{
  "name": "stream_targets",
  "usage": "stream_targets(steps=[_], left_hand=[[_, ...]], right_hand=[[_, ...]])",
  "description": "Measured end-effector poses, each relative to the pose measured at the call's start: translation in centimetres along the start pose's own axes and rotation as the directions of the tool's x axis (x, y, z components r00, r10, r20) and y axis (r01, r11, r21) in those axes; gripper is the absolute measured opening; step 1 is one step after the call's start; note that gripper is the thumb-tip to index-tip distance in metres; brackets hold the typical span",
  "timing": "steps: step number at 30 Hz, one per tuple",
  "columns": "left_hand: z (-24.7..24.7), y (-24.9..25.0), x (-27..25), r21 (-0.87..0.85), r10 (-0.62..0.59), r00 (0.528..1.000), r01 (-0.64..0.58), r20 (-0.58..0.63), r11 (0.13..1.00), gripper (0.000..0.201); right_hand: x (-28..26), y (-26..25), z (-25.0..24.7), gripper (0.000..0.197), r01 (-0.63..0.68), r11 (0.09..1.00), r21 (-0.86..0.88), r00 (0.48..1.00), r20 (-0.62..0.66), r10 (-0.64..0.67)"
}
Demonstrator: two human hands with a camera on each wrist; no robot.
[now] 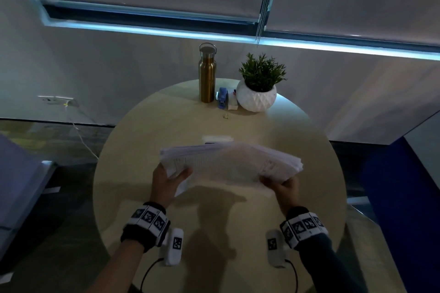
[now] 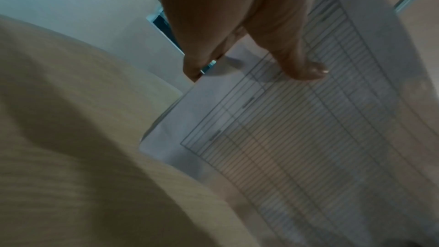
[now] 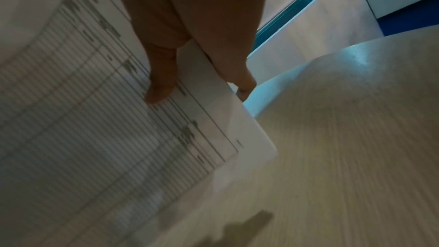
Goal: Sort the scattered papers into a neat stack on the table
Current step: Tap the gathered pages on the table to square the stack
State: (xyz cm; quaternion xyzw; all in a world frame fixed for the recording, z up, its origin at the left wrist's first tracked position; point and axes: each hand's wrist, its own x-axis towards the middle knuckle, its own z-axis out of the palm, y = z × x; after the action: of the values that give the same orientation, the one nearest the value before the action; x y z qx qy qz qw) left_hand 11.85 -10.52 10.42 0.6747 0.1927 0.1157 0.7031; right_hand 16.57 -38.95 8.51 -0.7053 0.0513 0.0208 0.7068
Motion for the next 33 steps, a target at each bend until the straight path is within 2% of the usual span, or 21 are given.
stream_targets(steps=[2, 4, 7, 10, 13, 16, 19, 21, 23, 25, 28, 30, 33], left_hand=[[-0.5, -0.6, 0.3, 0.056, 0.003, 1.000, -0.003, 0.008, 0.998, 0.058], [-0.6, -1.1, 0.3, 0.069, 0.017, 0.999, -0.021, 0.049, 0.997, 0.057], [0.0, -1.4, 0.1, 0.062, 0.035, 0.995, -0.041, 0.098, 0.997, 0.053], [0.2, -1.2, -0.2, 0.040, 0.069, 0.998, -0.068, 0.000, 0.997, 0.039], [0.4, -1.0, -0.1, -0.099, 0.078, 0.986, -0.093, -0.147, 0.991, 0.037], [0.9, -0.4, 0.0, -0.118, 0.077, 0.974, -0.104, -0.211, 0.988, 0.018], [1.0, 0.0, 0.1, -0.129, 0.091, 0.973, -0.119, -0.210, 0.984, 0.007], [0.9, 0.1, -0.1, -0.092, 0.110, 0.973, -0.131, -0.204, 0.987, 0.002], [0.8, -0.1, -0.3, -0.023, 0.137, 0.970, -0.144, -0.203, 0.989, 0.006], [0.6, -0.4, -0.3, 0.042, 0.161, 0.958, -0.156, -0.237, 0.987, 0.010], [0.4, -0.5, -0.4, 0.085, 0.195, 0.938, -0.178, -0.285, 0.980, 0.007], [0.4, -0.7, -0.8, 0.040, 0.198, 0.947, -0.195, -0.251, 0.980, 0.009], [0.5, -0.9, -1.1, -0.007, 0.160, 0.973, -0.163, -0.165, 0.987, 0.014]], right_hand=[[-0.1, 0.2, 0.0, 0.037, -0.004, 1.000, -0.019, 1.000, 0.029, 0.004], [-0.1, 0.4, 0.3, 0.040, -0.039, 0.998, -0.049, 0.998, 0.047, 0.041], [-0.3, 0.0, 1.0, 0.045, -0.076, 0.997, 0.020, 0.994, 0.081, 0.075], [-0.5, -0.8, 1.3, 0.051, -0.096, 0.990, 0.107, 0.995, 0.028, 0.094], [-0.2, -1.2, 1.8, 0.061, -0.046, 0.994, 0.100, 0.995, -0.082, 0.054], [0.0, -1.1, 2.0, 0.051, -0.032, 0.990, 0.135, 0.983, -0.176, 0.056], [0.1, -1.3, 1.9, 0.042, 0.029, 0.997, 0.077, 0.992, -0.127, -0.019], [-0.1, -1.4, 1.9, 0.045, 0.045, 0.996, 0.076, 0.994, -0.106, -0.036], [-0.3, -1.4, 2.0, 0.050, 0.060, 0.994, 0.090, 0.994, -0.100, -0.051], [-0.6, -1.2, 2.0, 0.046, 0.062, 0.993, 0.099, 0.993, -0.103, -0.052], [-1.0, -1.2, 1.8, 0.045, 0.057, 0.994, 0.090, 0.992, -0.117, -0.046], [-1.1, -0.9, 1.6, 0.046, 0.063, 0.996, 0.057, 0.990, -0.128, -0.055], [-1.6, -0.8, 1.5, 0.042, 0.014, 0.999, 0.041, 0.999, -0.043, -0.013]])
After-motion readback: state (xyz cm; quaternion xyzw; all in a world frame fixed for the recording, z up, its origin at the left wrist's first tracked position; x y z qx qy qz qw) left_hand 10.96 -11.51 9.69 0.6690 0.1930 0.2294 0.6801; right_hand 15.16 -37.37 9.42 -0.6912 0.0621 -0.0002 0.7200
